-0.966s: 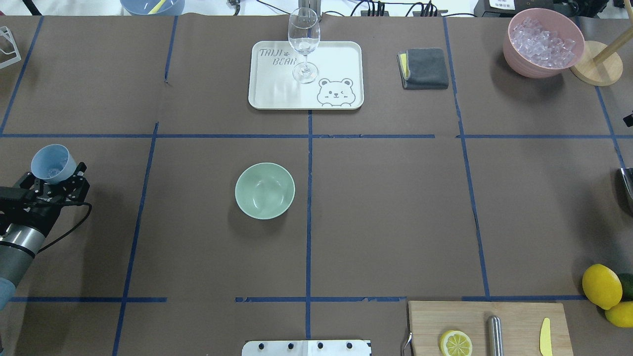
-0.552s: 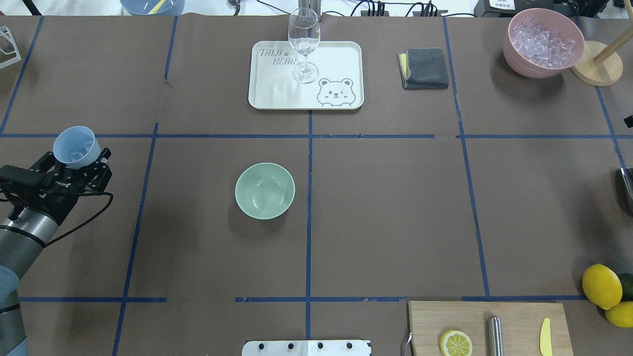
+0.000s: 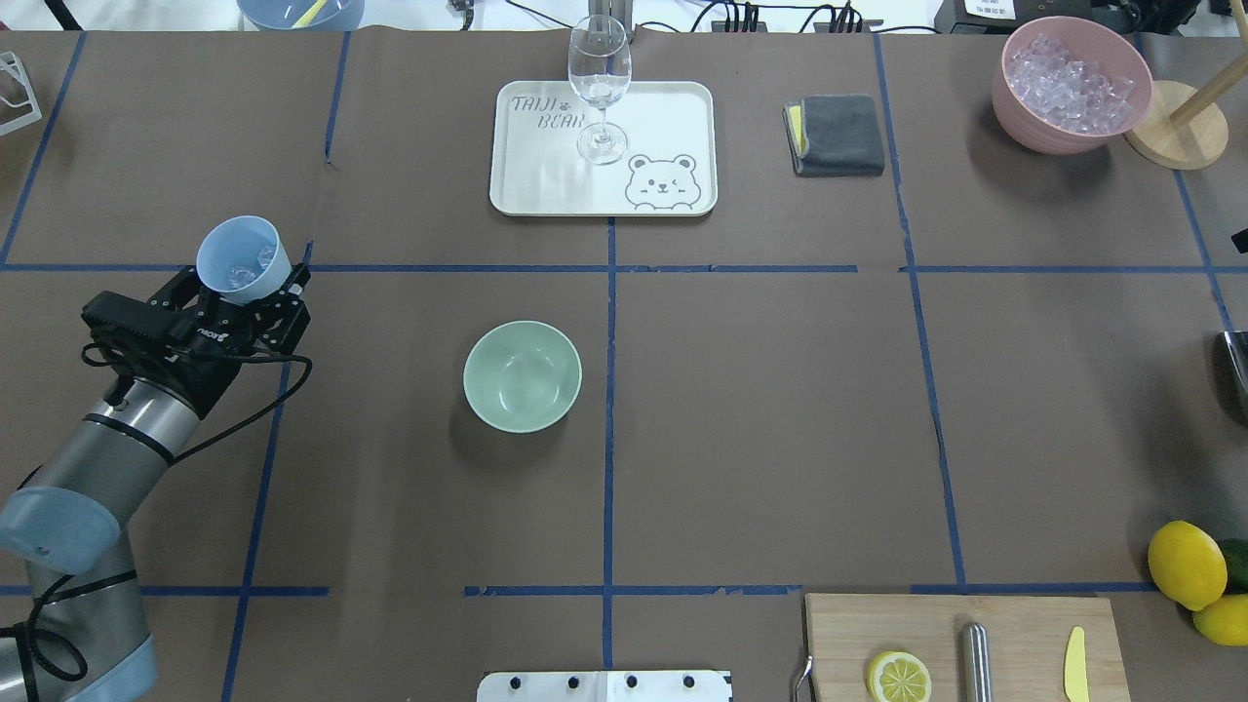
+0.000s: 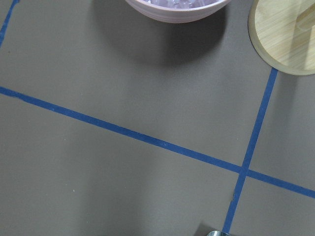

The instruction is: Pour ice into bowl

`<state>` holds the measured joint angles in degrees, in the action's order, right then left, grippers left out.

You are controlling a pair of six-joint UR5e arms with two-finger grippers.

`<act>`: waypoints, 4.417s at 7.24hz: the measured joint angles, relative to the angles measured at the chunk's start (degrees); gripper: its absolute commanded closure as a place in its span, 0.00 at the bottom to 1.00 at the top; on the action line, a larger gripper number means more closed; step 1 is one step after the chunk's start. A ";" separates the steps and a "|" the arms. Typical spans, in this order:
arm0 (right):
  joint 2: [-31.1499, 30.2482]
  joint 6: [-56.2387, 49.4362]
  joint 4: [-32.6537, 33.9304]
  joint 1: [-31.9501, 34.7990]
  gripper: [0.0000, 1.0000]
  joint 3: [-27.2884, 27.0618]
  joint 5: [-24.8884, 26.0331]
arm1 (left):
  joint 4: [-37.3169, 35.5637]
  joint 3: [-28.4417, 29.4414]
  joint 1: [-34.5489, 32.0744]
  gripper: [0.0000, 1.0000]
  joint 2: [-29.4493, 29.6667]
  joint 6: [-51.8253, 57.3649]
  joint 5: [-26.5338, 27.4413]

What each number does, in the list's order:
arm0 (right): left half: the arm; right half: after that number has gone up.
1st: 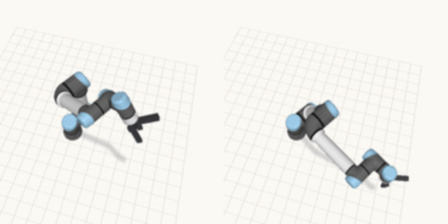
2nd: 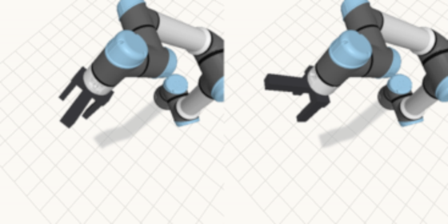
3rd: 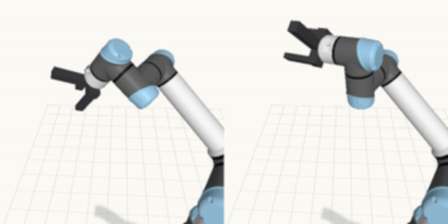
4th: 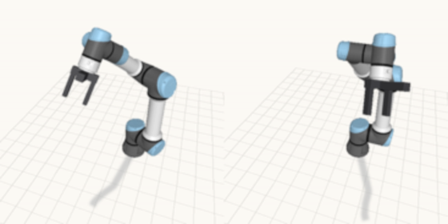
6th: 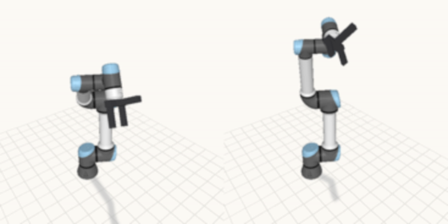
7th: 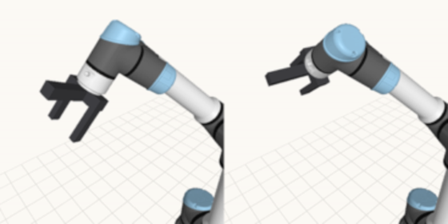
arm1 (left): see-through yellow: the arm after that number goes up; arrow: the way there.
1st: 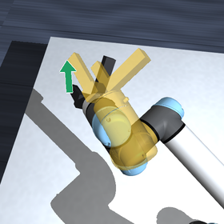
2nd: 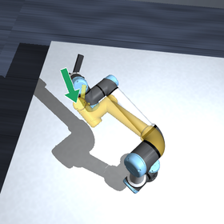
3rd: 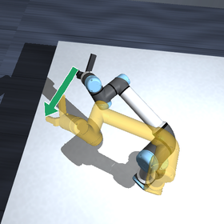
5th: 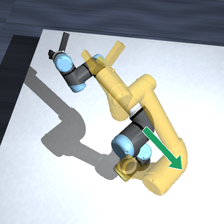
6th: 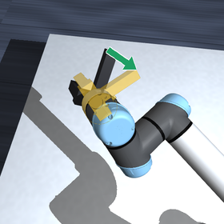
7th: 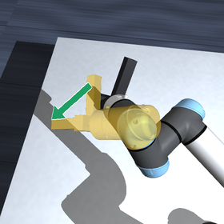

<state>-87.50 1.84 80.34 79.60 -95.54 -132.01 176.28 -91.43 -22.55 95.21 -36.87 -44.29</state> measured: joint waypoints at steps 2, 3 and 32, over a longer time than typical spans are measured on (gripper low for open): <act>-0.23 0.06 -0.01 0.14 0.00 -0.04 0.00 | -7.28 -0.77 0.21 1.00 3.63 3.75 0.26; -0.33 0.11 -0.01 0.27 0.00 -0.07 0.00 | -12.51 -2.08 0.24 1.00 5.55 5.99 0.31; -2.23 0.00 -0.01 1.23 0.00 0.09 0.00 | -26.60 -1.42 10.59 1.00 15.83 73.87 26.04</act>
<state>-89.74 1.84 80.33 80.83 -95.45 -132.01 149.68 -92.85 -11.95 111.04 37.01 -18.25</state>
